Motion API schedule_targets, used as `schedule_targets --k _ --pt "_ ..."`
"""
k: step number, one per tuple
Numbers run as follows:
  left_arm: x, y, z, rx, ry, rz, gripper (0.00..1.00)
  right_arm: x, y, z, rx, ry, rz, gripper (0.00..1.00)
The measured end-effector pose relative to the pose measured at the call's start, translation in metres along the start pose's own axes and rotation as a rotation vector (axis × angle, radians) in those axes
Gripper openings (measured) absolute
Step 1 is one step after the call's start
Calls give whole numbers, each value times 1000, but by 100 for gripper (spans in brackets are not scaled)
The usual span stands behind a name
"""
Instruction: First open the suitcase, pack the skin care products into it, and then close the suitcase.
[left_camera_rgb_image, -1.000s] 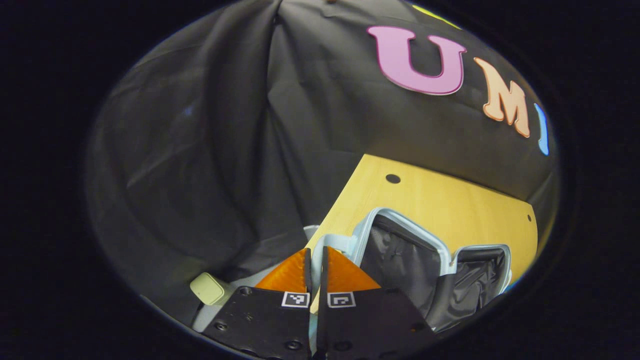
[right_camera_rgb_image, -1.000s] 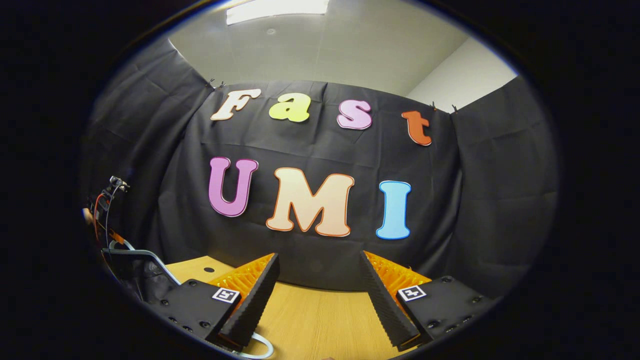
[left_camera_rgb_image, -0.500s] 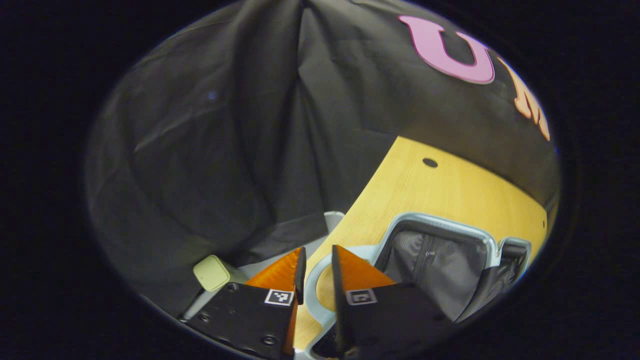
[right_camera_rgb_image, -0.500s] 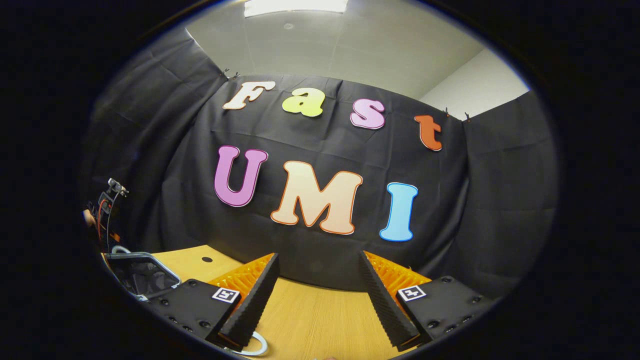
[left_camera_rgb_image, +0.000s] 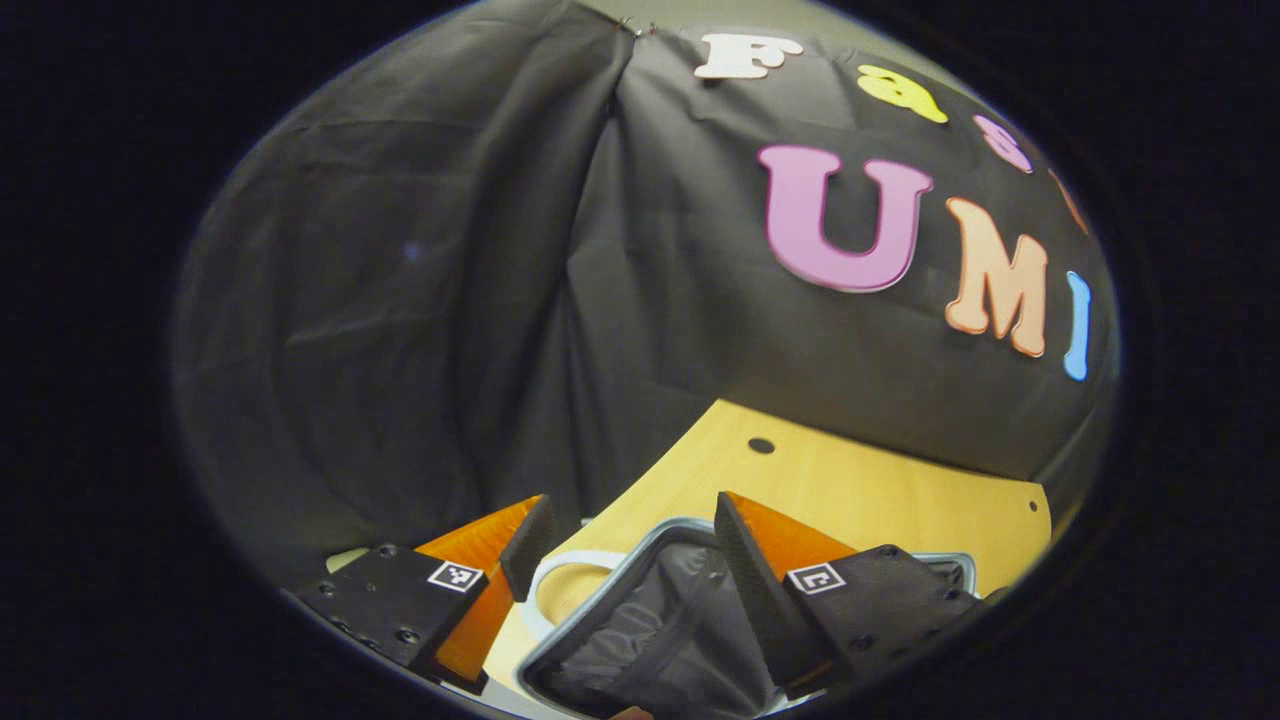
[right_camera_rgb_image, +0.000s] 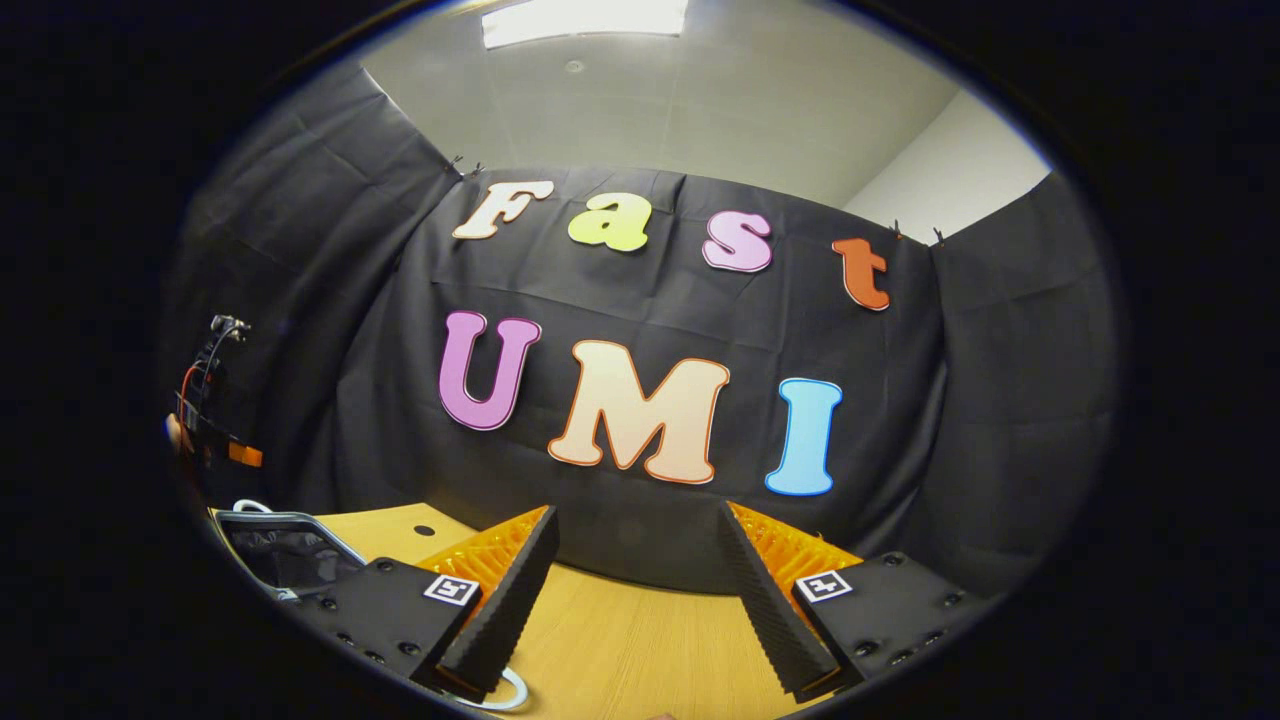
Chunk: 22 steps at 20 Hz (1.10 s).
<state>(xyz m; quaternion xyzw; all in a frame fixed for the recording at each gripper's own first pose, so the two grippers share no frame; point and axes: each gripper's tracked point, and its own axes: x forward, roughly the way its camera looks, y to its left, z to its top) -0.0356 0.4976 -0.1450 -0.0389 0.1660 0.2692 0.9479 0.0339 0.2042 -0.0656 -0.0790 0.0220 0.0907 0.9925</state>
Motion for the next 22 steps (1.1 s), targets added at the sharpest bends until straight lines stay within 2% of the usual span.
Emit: schedule_targets --k 5,8,11,13,22 --pt "-49 -79 32 52 -112 -86 95 -4 -30 3 59 -12 18 99" --pt "-71 -141 35 63 -132 -153 93 -6 -53 3 101 -22 4 98" --pt "-90 -195 35 73 -140 -220 97 -8 -73 -3 127 -10 -9 98" --pt "-106 -236 28 72 -132 -283 94 -11 -86 -5 142 -8 -14 98" --pt "-163 -373 -42 139 -20 -492 96 -35 -143 -27 153 17 -39 99"
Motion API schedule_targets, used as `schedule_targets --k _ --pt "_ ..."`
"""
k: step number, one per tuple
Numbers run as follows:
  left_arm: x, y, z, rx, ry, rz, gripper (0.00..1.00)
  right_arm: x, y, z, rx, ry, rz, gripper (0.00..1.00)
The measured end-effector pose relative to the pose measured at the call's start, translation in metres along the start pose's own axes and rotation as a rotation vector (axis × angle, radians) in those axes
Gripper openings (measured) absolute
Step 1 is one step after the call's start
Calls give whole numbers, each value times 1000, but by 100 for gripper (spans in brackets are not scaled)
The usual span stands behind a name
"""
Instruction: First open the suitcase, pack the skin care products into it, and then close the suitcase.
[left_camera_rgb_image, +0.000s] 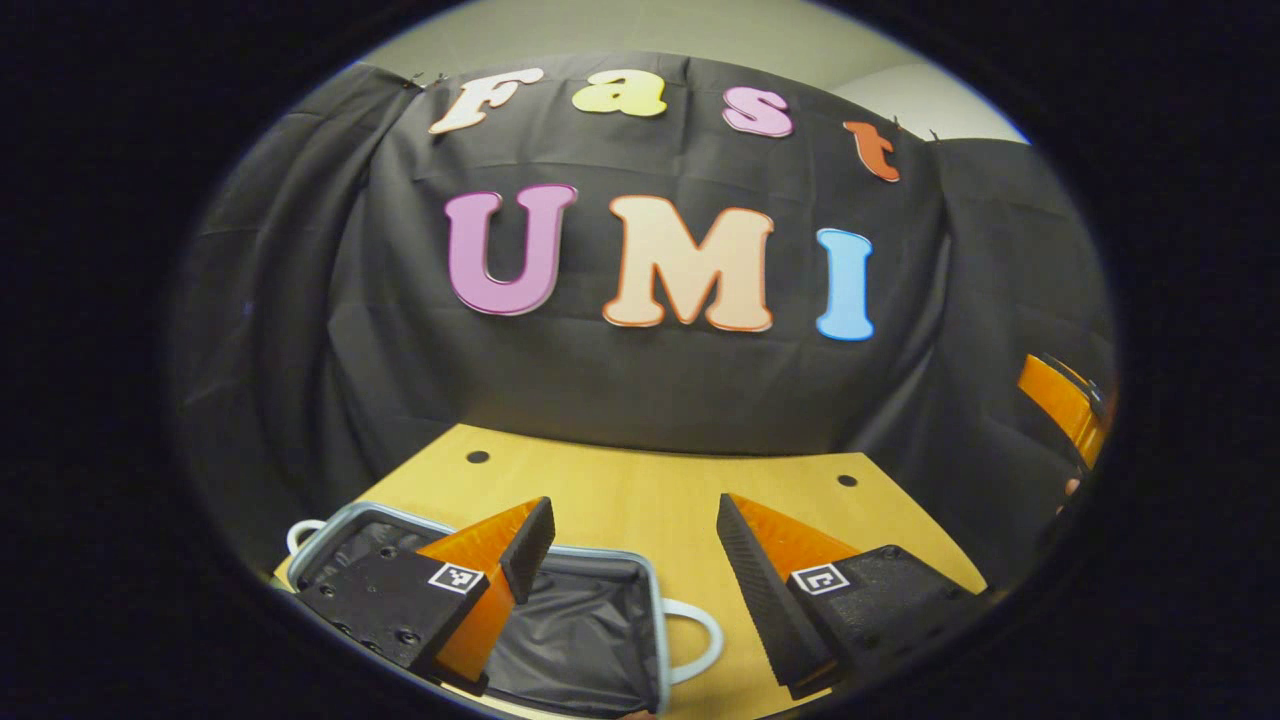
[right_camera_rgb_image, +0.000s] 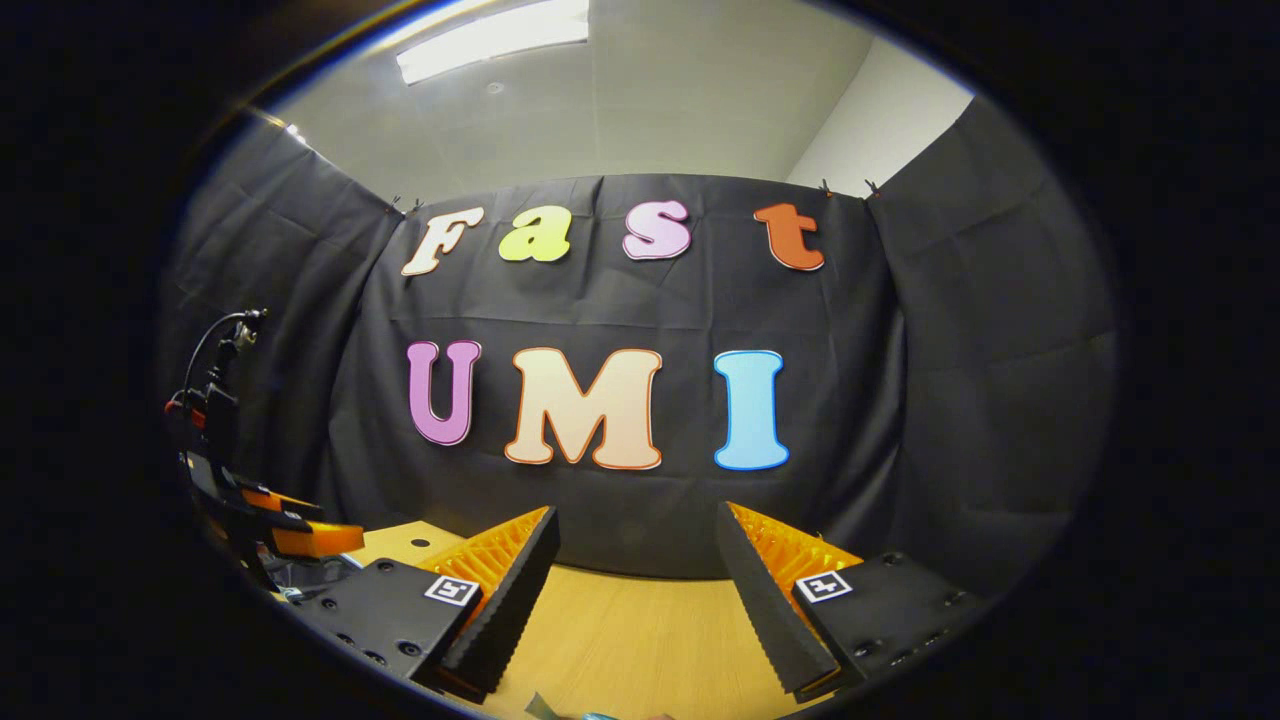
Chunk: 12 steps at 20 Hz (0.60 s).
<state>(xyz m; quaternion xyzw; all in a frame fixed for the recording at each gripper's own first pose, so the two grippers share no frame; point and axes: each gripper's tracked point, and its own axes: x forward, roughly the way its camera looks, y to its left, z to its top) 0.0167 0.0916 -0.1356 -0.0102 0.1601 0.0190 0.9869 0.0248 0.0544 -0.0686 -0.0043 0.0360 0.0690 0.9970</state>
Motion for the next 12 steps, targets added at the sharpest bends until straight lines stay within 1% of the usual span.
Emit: schedule_targets --k 4,8,11,12 --pt "3 -51 -32 23 62 -61 95 -9 -25 -9 9 19 -9 98" --pt "-1 -94 -74 15 140 -125 96 -21 -46 -15 7 37 -15 99" --pt "-1 -117 -105 24 202 -159 95 -27 -61 -18 -9 42 -17 99" --pt "2 -123 -117 24 222 -168 95 -29 -65 -18 -10 46 -18 100"
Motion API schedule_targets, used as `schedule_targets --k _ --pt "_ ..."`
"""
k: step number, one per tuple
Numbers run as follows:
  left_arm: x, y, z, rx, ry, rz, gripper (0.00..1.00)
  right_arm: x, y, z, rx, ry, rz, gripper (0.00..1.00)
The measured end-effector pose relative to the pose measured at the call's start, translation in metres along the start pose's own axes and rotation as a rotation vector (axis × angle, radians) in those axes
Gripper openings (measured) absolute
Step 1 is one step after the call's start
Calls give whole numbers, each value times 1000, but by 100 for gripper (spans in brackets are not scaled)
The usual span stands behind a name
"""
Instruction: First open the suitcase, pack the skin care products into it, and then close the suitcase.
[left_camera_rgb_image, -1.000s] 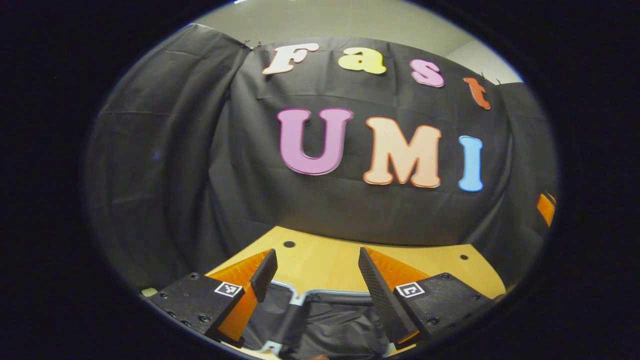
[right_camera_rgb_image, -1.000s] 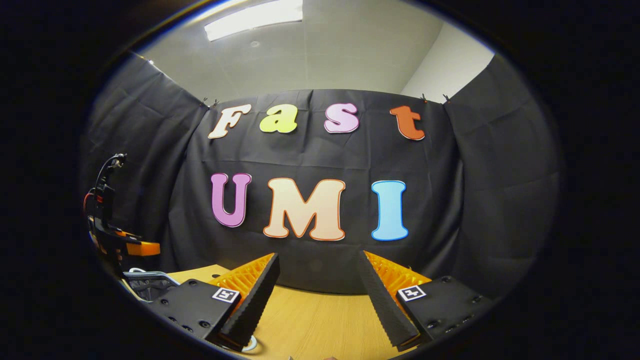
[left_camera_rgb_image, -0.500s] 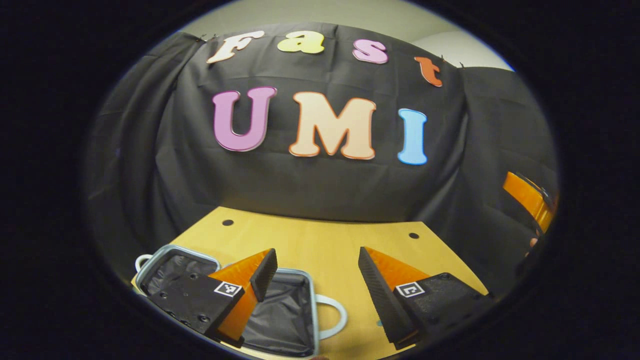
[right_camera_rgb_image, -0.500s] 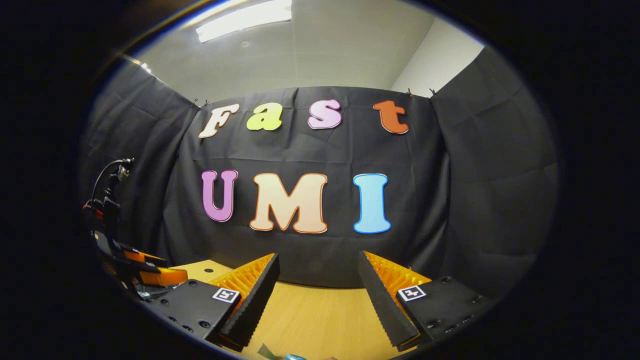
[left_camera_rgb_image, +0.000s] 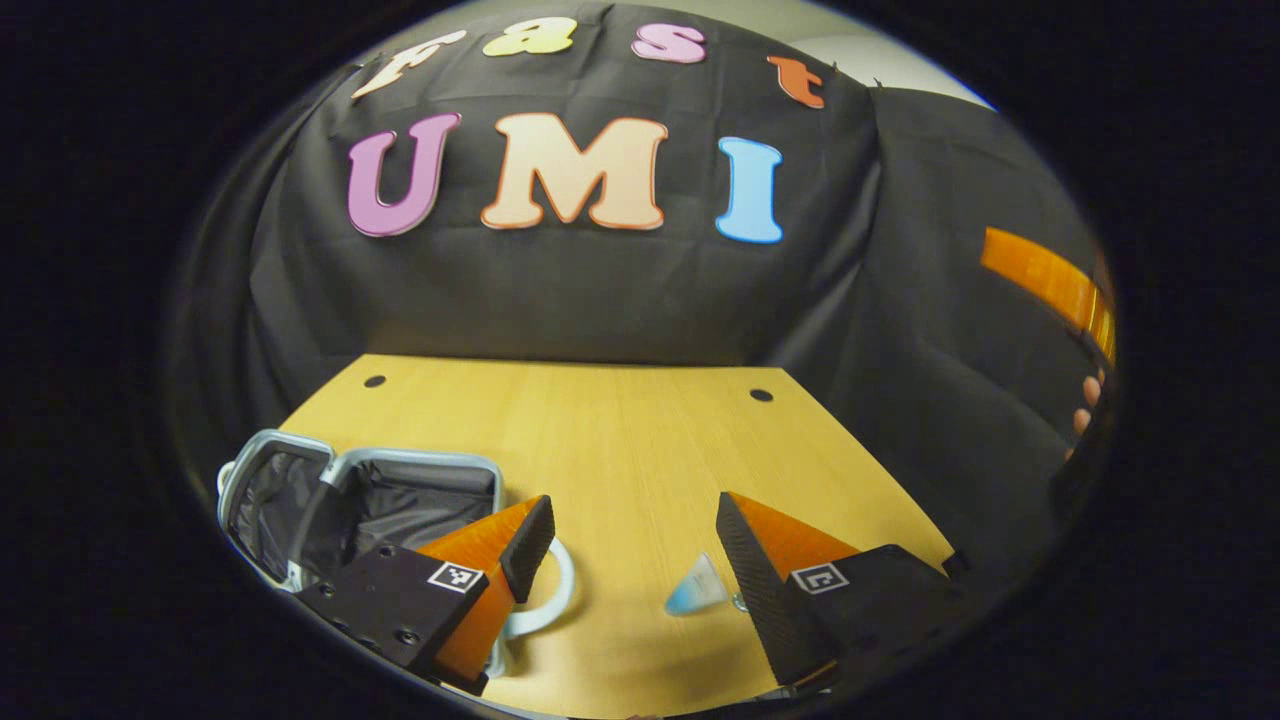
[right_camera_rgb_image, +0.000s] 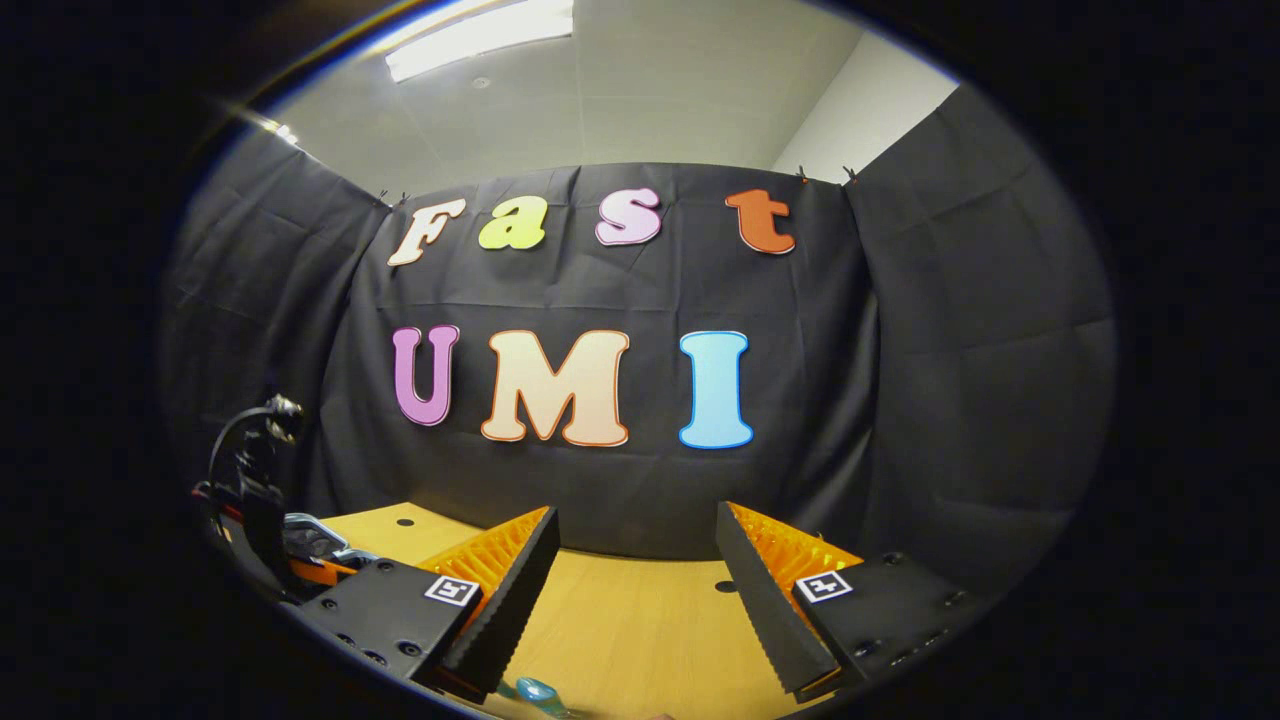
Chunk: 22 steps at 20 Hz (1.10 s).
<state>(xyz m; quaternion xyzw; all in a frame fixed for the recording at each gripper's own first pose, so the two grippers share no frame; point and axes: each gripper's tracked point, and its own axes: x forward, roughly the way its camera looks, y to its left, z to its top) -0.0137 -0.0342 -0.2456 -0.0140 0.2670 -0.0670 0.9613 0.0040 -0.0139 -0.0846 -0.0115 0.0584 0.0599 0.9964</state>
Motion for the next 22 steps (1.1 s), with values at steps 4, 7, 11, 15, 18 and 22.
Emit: schedule_targets --k 4,7,11,15,18,22 --pt "15 -16 -39 -12 85 -24 96 -8 -15 -9 -13 20 -13 98" --pt "28 -20 -67 -33 142 -37 94 -12 -19 -17 -29 41 -12 100" --pt "44 -23 -104 -59 221 -45 88 -18 -18 -32 -34 63 -6 99" --pt "67 -22 -126 -53 251 -42 65 -26 -8 -59 -26 99 26 99" --pt "75 -22 -125 -47 231 -52 29 -31 5 -85 -17 132 71 99" --pt "60 -19 -100 -64 210 -57 22 -33 31 -121 -13 185 153 99"
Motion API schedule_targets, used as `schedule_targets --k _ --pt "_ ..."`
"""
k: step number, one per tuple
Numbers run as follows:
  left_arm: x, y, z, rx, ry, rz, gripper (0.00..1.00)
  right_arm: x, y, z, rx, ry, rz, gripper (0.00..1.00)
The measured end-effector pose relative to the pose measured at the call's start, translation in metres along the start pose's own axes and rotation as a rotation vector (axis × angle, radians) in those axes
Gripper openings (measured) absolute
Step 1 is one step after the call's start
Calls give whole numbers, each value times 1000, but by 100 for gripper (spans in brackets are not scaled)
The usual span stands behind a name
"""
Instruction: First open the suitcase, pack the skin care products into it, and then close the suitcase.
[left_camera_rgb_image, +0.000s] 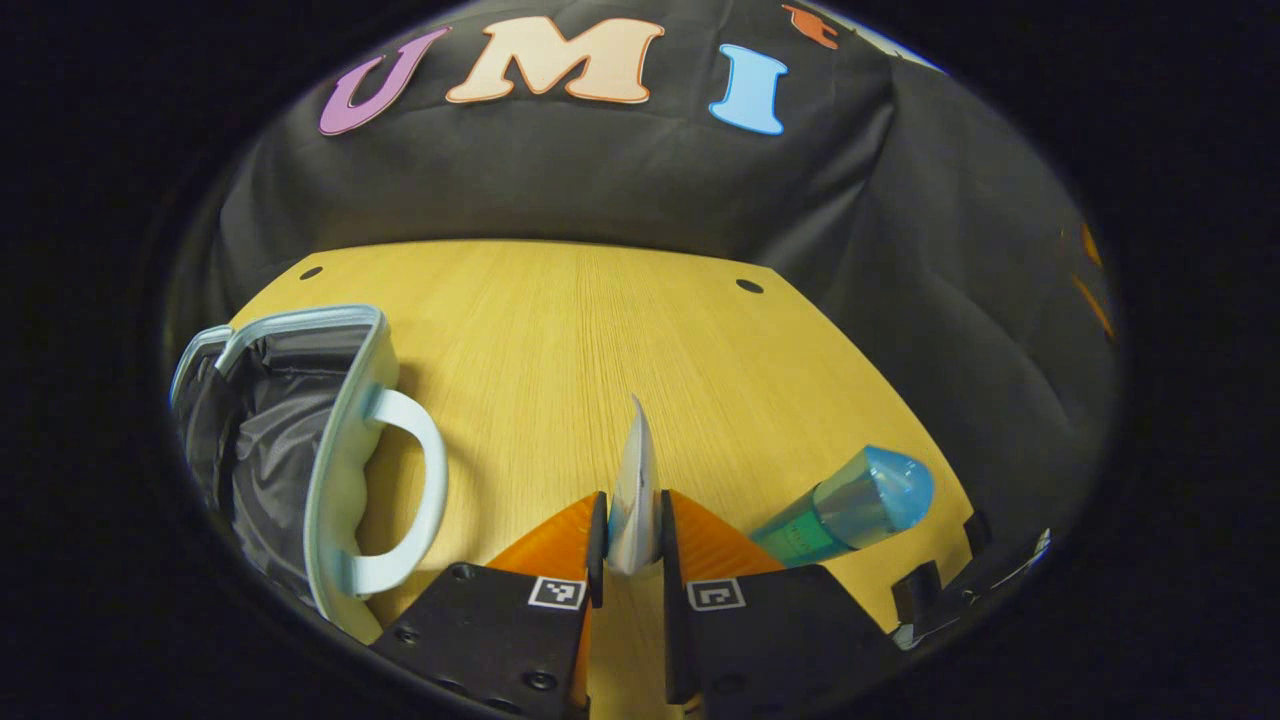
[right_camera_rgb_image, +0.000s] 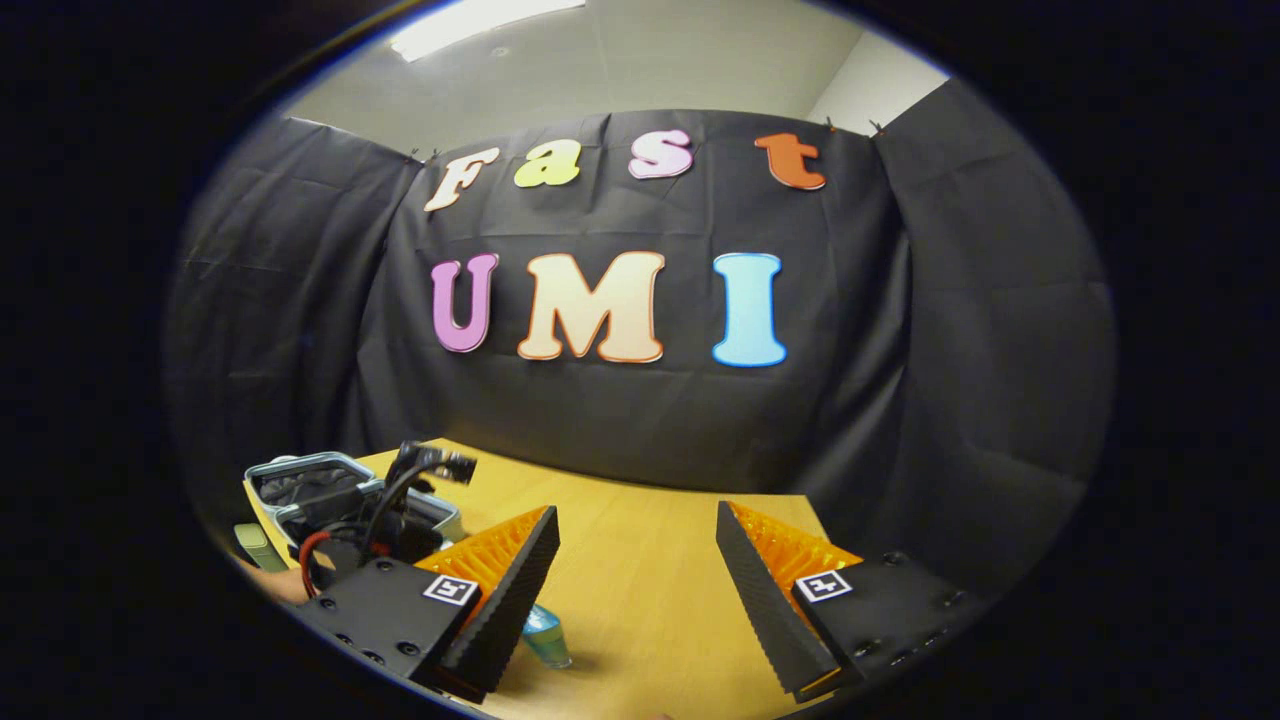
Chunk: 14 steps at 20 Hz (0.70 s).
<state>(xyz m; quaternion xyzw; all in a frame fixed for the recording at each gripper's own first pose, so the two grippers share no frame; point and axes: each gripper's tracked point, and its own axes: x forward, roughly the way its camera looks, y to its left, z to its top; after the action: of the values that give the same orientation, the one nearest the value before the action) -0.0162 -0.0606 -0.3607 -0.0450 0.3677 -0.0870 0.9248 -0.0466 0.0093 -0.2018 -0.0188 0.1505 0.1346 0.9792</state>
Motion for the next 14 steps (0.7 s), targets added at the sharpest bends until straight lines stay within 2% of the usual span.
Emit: schedule_targets --k 5,9,13,14 --pt "-50 13 46 20 -54 33 22 13 31 -53 15 68 93 100" --pt "-91 37 76 15 -103 105 22 16 53 -97 6 135 152 99" --pt "-125 61 87 -6 -122 179 22 23 59 -140 -13 193 175 99" --pt "-133 68 86 -9 -124 198 19 26 57 -151 -13 215 170 99"
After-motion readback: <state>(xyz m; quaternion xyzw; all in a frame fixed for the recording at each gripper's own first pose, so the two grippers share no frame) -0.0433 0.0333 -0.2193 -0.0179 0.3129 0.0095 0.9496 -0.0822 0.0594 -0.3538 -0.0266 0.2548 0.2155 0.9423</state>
